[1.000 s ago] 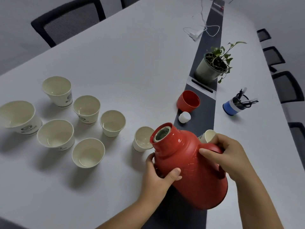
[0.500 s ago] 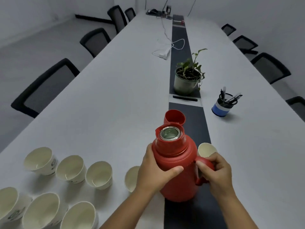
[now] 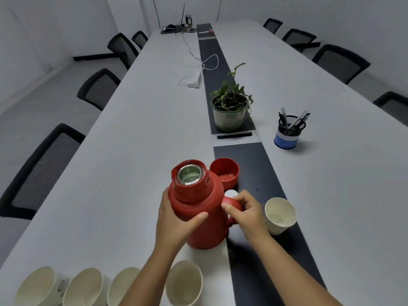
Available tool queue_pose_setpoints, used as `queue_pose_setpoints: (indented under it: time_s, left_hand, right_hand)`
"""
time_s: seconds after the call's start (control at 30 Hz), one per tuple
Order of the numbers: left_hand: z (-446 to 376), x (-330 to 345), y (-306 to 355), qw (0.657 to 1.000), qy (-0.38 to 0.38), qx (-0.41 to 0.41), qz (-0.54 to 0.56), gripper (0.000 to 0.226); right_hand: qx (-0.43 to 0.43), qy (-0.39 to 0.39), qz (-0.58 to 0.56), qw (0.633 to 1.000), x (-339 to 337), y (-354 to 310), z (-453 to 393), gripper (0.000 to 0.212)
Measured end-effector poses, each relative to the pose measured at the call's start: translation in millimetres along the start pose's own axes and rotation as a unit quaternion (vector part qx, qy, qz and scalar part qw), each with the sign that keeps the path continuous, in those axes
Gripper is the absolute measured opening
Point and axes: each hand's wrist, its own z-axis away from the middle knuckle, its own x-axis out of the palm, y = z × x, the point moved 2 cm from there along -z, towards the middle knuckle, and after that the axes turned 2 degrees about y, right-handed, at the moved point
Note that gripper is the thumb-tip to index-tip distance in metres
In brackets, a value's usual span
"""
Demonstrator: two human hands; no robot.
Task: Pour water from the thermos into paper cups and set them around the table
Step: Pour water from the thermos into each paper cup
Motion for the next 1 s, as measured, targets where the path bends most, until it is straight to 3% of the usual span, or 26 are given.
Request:
queue_pose_setpoints:
  time_s: [0.17,0.33,0.43,0.5,0.57,0.67,0.73,0.8,1.0]
  left_hand:
    - [3.4,-4.3,-2.9,1.000,0.018,-0.005,-0.015,0.094]
    - [24.2,3.4,-4.3,0.996,0.063,-0.020,-0.052,0.077]
    - [58.3,22.5,-0.3,0.987,0.126,0.008,-0.097,0.066]
    - [86.3,41.6,1.6,0.980,0.135,0.093,-0.113,0.055]
    - [112.8,63.4,-5.1,0.973,0.089,0.166,-0.135,0.043]
    - [144.6,92.2,-30.1,0.951,-0.024,0.213,-0.221,0.035]
    - [160.9,104.2,-50.4,0.924,-0.100,0.187,-0.317,0.041]
    - [170.3,107.1,-64.1,0.895,-0.120,0.145,-0.405,0.041]
    - [173.7,109.3,-75.1,0.840,-0.164,0.089,-0.510,0.052]
  right_hand:
    - [0.020,-0.007,-0.007,1.000,11.8,18.8,1.8,0.034]
    - [-0.022,-0.026,0.065,0.997,0.4,12.2,13.0,0.026]
    - [-0.088,0.049,0.087,0.991,-33.1,8.0,38.9,0.033]
    - [-0.127,0.099,0.094,0.982,-66.0,10.0,57.2,0.040]
    - [-0.142,0.141,0.104,0.974,-98.6,18.2,68.8,0.046]
    - [-0.068,0.180,0.104,0.976,-132.0,42.7,69.1,0.049]
    - [0.021,0.158,0.115,0.980,-141.1,64.5,61.8,0.060]
    - [0.067,0.122,0.129,0.982,-143.6,79.1,50.1,0.078]
    - [0.030,0.035,0.147,0.988,-130.0,86.4,4.7,0.102]
